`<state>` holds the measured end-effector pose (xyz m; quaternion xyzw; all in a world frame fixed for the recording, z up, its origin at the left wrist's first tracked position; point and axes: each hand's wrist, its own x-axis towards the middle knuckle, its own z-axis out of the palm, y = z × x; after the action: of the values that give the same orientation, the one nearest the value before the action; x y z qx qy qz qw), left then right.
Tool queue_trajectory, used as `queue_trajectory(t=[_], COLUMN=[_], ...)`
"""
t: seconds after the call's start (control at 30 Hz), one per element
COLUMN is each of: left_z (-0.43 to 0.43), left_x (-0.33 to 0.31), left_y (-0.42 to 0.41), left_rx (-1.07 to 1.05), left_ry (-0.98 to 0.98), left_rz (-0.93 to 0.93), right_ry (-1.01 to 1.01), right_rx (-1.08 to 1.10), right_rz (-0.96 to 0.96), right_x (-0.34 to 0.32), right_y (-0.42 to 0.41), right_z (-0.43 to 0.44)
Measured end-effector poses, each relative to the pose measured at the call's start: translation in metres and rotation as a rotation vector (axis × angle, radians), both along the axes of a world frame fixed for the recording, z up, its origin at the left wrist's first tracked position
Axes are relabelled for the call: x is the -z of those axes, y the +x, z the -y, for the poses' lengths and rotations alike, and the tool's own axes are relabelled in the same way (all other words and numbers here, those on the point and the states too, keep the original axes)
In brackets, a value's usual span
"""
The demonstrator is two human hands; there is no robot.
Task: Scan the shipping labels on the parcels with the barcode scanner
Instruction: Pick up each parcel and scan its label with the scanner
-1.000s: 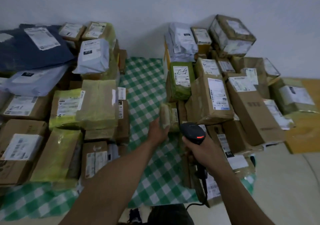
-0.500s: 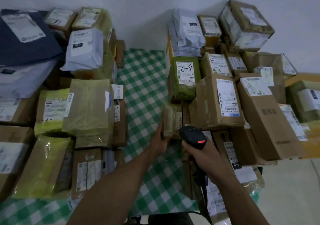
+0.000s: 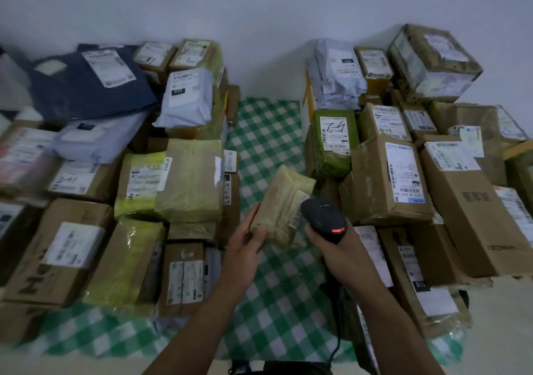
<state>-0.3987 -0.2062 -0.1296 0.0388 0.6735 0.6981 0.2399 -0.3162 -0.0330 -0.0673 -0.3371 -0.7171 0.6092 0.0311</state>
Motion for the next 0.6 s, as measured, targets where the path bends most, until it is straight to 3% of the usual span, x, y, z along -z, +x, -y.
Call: queue_trajectory(t=[0.2, 0.33, 0.6], left_z=[0.026, 0.043, 0.083], left_x=[-0.052, -0.099, -0.169], left_y=[-0.011, -0.044, -0.118], left_rx=[0.073, 0.088, 0.101], left_ry=[-0.219, -0.195, -0.36], left_rz=[-0.422, -0.497, -0.707], right_ry=[-0.056, -0.029, 0.179], right_rx=[-0.043, -0.108, -0.318], right_rz=[-0.105, -0.186, -0.218], right_x=[-0.025, -0.061, -0.122], right_y=[-0.008, -0.029, -0.054], right_z=[0.03, 0.036, 0.063])
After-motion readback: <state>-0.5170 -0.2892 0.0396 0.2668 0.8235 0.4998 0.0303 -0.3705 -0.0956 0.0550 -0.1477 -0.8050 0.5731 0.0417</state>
